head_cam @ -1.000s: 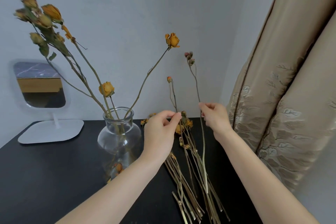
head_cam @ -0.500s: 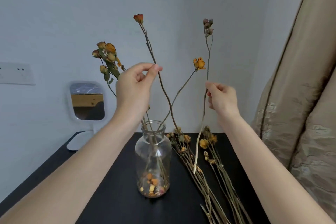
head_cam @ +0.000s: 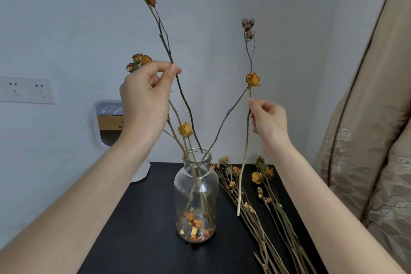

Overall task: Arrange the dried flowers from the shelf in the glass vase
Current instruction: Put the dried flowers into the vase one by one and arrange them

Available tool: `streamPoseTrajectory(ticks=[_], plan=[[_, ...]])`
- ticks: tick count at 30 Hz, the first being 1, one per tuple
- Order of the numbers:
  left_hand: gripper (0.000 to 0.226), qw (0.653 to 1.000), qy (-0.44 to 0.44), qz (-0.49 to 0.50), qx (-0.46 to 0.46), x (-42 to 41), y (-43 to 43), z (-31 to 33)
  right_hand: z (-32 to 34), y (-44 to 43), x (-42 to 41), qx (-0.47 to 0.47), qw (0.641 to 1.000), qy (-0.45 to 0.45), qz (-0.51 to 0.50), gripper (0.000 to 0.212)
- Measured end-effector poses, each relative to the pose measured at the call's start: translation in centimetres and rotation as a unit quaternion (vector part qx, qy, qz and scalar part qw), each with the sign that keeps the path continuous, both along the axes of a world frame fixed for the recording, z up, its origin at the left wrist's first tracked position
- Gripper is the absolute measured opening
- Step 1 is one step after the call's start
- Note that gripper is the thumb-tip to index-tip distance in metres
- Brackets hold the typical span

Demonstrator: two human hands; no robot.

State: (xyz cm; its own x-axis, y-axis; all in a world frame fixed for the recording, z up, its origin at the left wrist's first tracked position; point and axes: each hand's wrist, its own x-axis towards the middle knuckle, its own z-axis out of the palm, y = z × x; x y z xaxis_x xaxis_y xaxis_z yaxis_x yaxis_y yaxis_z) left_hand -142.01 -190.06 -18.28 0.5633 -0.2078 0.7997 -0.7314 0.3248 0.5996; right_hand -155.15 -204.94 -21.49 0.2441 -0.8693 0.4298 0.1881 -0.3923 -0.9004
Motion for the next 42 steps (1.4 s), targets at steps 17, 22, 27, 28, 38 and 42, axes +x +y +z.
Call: streamPoseTrajectory(ticks=[17, 22, 27, 28, 38, 42], plan=[[0.022, 0.921, -0.117, 0.109, 0.355, 0.4, -2.9, -9.2, 0.5, 0.5, 0.4, -0.04, 0.998, -0.048, 0.003, 0.02], [0.024, 0.921, -0.125, 0.1, 0.356, 0.2, -2.4, -10.5, 0.8, 0.6, 0.4, -0.055, 0.997, -0.063, -0.002, 0.02], [0.008, 0.951, -0.141, 0.072, 0.267, 0.4, -0.4, -13.1, 0.7, 0.5, 0.4, -0.058, 0.997, -0.057, -0.003, 0.019], [0.014, 0.955, -0.12, 0.069, 0.263, 0.6, -0.1, -13.9, 0.7, 0.5, 0.4, -0.058, 0.997, -0.057, -0.004, 0.019], [0.057, 0.874, 0.153, -0.255, 0.384, 3.7, -3.4, -14.4, 2.4, 0.4, 1.6, -0.084, 0.99, -0.11, -0.013, 0.018], [0.048, 0.878, 0.186, -0.262, 0.356, 3.7, -4.3, -14.4, 2.7, 0.4, 2.3, -0.08, 0.99, -0.115, -0.025, 0.018]])
